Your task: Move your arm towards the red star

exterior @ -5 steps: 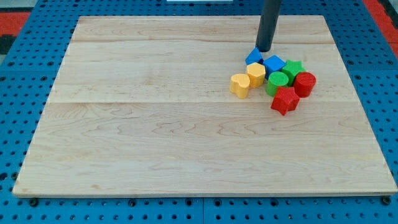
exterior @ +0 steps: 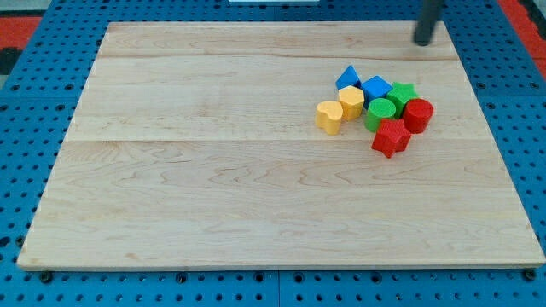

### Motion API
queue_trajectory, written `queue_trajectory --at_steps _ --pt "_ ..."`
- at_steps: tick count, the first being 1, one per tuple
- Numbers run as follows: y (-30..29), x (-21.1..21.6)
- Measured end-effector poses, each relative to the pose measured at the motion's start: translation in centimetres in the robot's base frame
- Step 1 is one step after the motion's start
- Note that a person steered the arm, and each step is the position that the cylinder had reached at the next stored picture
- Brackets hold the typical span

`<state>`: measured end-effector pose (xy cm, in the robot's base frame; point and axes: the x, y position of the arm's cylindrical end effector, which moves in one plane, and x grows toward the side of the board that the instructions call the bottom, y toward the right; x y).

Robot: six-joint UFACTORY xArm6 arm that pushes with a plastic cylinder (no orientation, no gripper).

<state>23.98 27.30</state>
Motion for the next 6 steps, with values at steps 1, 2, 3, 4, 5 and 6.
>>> queue_trajectory --at_steps 1,2,3,4,5,6 --pt "6.9 0.6" --pt "7.2 2.1" --pt "7.2 2.4" --pt "7.2 4.4" --pt "6.6 8.8" --pt "3.5 14.9"
